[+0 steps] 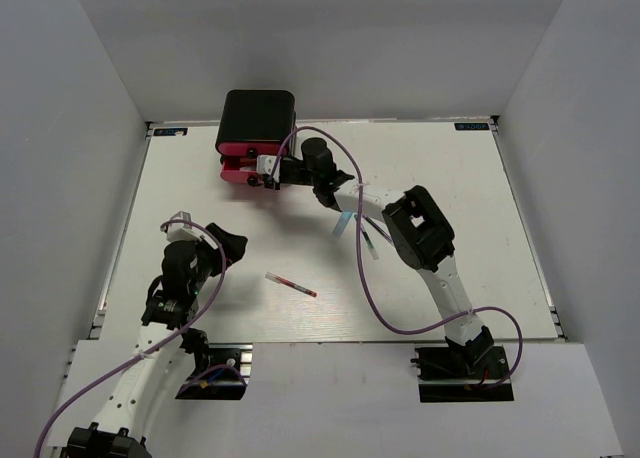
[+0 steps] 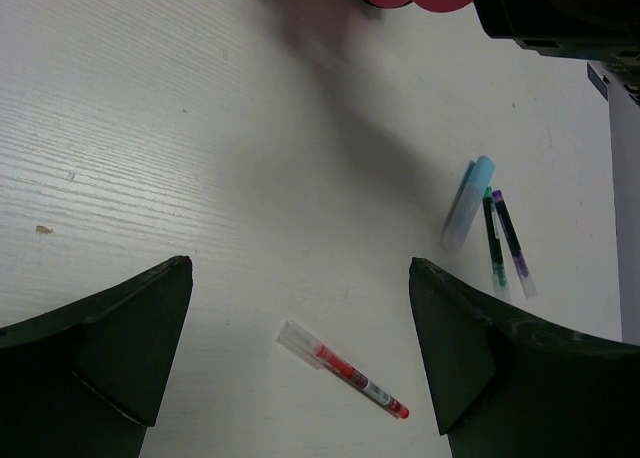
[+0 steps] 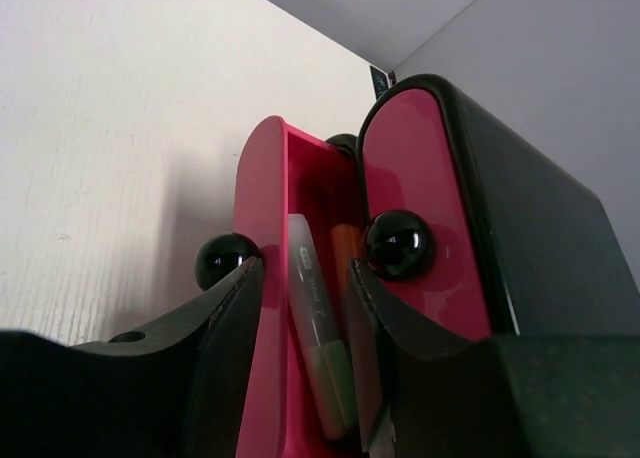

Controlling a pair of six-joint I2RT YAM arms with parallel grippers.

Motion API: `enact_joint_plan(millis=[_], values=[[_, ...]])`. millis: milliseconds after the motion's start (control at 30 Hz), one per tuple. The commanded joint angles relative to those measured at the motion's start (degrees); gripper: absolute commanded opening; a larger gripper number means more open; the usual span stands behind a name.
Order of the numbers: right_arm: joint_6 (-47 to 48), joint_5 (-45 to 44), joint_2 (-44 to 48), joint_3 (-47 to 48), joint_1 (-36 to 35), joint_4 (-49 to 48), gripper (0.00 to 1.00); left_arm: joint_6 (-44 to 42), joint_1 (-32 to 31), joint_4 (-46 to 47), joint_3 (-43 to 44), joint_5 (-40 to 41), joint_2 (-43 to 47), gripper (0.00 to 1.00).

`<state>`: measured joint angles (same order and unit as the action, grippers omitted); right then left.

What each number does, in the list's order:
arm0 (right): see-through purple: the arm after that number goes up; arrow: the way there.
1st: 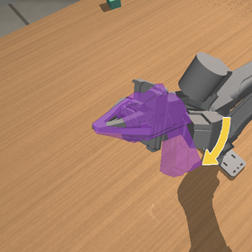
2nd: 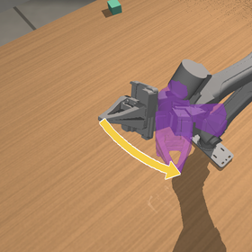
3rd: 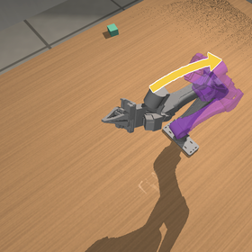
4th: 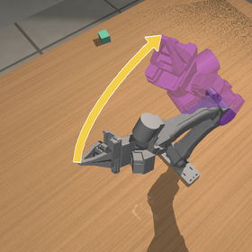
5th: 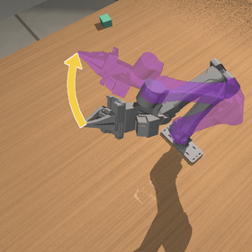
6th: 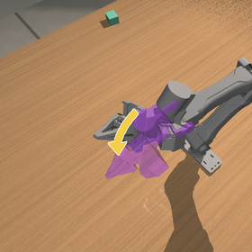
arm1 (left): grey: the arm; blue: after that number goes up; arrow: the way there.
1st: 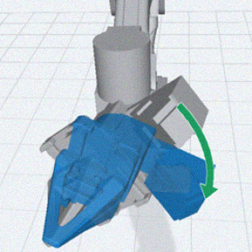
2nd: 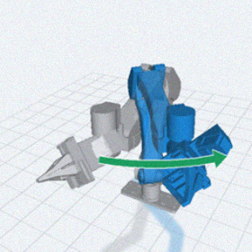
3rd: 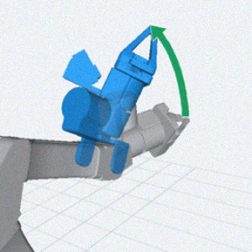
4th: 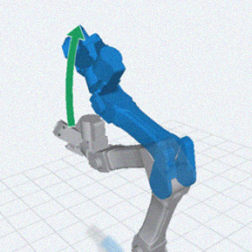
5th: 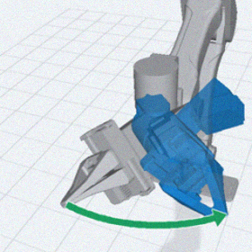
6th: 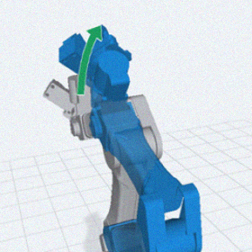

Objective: Sort the stationery into containers
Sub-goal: Pick up the stationery from the center of the board.

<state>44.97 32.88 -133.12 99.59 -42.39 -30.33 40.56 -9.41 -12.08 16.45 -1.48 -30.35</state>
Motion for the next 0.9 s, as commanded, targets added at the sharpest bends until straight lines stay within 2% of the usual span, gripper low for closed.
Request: enact_joint_plan(millis=[0, 100, 133, 167, 267, 367, 400, 433, 467, 500, 533, 567, 600, 633, 700, 867], values=[[-1.2, -0.5, 2.6, -1.4, 0.1, -4.1, 0.45, -0.2, -0.2, -0.8, 1.9, 1.1, 0.8, 1.00], [-3.3, -0.2, 6.1, -4.2, 0.2, -7.3, 0.34, -0.2, -0.2, -1.4, 1.9, 1.1, 1.3, 1.00], [-5.1, -0.1, 7.9, -5.7, 0.5, -7.4, 0.28, -0.2, -0.2, -1.4, 1.9, 1.1, 1.3, 1.00], [-5.8, 0.1, 10.5, -6.6, 0.6, -7.5, 0.15, -0.2, -0.2, -1.4, 1.9, 1.1, 1.9, 1.00], [-7.4, 2.5, 17.2, -12.0, 2.3, -5.9, 0.00, -0.2, -0.2, -0.1, 1.4, 1.1, 1.9, 1.00], [-3.8, 9.9, 23.6, -17.5, 5.4, 3.8, 0.00, -0.2, -0.2, 1.3, 1.4, 0.5, 1.3, 1.00], [-1.7, 13.7, 25.3, -19.0, 5.8, 7.4, 0.03, -0.2, -0.2, 1.3, 1.4, 0.5, 0.7, 1.00], [1.1, 17.3, 26.0, -18.7, 6.4, 16.2, 0.09, -0.2, -0.2, 2.0, 1.4, -0.1, 0.7, 1.00], [12.2, 19.9, 26.8, -17.3, 8.2, 28.7, 0.19, -0.2, -0.2, 3.1, 0.9, -0.6, 0.0, 1.00], [17.3, 20.6, 26.4, -14.2, 8.8, 36.3, 0.40, -0.8, -0.2, 3.7, 0.9, -1.7, -0.9, 1.00], [22.3, 20.7, 25.7, -12.4, 9.6, 59.2, 0.50, -1.4, -0.2, 4.5, 0.9, -2.3, -1.6, 1.00], [39.0, 18.6, 23.8, -8.2, 10.0, 66.2, 0.62, -1.4, -0.2, 5.9, 1.6, -3.0, -2.5, 1.00], [43.4, 15.8, 20.2, -4.8, 10.4, 77.2, 0.86, -3.4, -0.2, 6.7, 1.6, -5.0, -5.1, 1.00], [49.7, 13.0, 19.3, -2.0, 10.7, 85.2, 0.90, -4.3, -0.2, 7.5, 2.4, -6.2, -6.9, 1.00], [57.6, 10.7, 16.0, 0.4, 11.8, 93.4, 0.90, -8.4, -0.2, 8.7, 5.3, -10.9, -13.5, 1.00], [62.2, 6.2, 15.3, -1.2, 12.3, 91.6, 0.86, -14.8, -0.2, 7.4, 13.4, -19.1, -26.7, 0.90]])
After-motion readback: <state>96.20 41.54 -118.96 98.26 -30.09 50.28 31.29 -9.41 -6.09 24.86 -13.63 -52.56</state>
